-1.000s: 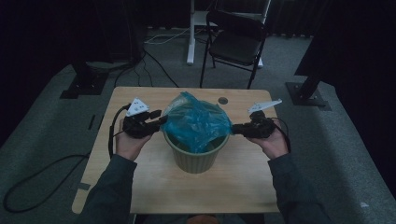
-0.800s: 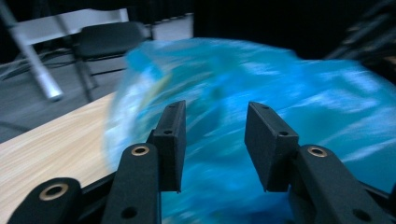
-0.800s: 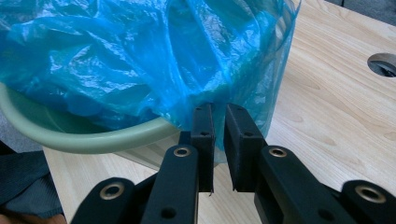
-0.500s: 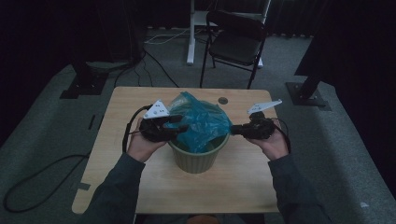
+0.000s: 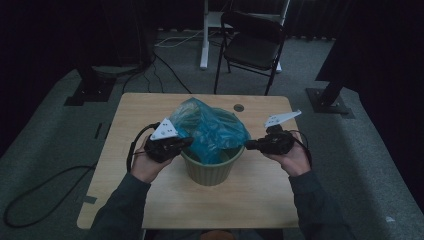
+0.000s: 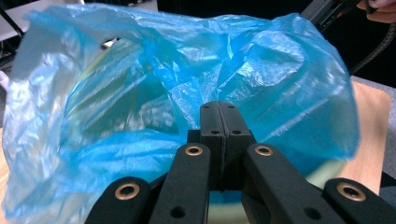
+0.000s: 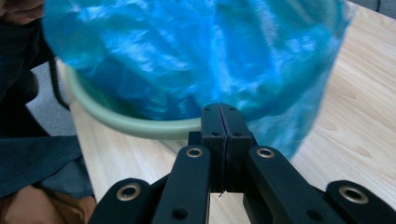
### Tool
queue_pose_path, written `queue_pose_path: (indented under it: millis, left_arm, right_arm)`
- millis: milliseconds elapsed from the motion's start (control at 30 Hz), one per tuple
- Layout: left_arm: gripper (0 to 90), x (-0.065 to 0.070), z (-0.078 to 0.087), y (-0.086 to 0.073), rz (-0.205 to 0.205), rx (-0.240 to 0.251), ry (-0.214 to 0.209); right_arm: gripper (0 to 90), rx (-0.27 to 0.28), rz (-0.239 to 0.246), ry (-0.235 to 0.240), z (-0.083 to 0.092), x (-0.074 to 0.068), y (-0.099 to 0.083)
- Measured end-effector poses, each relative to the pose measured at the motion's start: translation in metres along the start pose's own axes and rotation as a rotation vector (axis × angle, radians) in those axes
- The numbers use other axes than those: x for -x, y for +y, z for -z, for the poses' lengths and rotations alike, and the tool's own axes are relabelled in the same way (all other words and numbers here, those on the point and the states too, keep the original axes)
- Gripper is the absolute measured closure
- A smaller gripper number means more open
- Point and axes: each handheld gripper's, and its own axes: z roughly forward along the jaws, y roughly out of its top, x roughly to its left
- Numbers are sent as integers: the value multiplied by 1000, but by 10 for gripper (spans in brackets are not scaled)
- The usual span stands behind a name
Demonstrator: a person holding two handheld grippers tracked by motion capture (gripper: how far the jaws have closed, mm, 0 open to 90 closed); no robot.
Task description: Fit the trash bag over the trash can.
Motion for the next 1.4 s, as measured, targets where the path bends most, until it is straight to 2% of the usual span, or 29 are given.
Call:
queue_pose_path:
  millis: [267, 300, 467, 567, 667, 767, 867, 900, 1167, 1400]
  left_arm:
    - [898, 4, 16, -21, 27, 0, 7]
    - [898, 5, 17, -22, 29, 5, 6]
    - [897, 8, 20, -25, 28, 8, 11]
    - [897, 8, 21, -27, 29, 11, 10]
    - [897, 7, 20, -28, 31, 9, 11]
    - [898, 7, 20, -31, 40, 11, 7]
    - [898, 6, 21, -36, 46, -1, 2]
    - [898, 6, 21, -38, 49, -7, -1]
    - [898, 7, 14, -56, 89, -22, -28]
    - [898, 10, 8, -60, 89, -25, -50]
  right_arm:
    - [898, -7, 38, 19, -2, -10, 1]
    - [872, 1, 40, 15, -1, -11, 2]
    - [735, 64, 87, -43, 0, -15, 11]
    - [716, 97, 122, -98, -1, -19, 17]
    - [673, 112, 137, -109, -5, -20, 23]
    - [694, 100, 137, -119, -13, -17, 28]
    - [882, 78, 130, -99, -19, -14, 28]
    - [900, 74, 125, -89, -19, -14, 27]
    - [900, 57, 134, -15, -10, -21, 13]
    - [900, 37, 127, 53, -4, -28, -1]
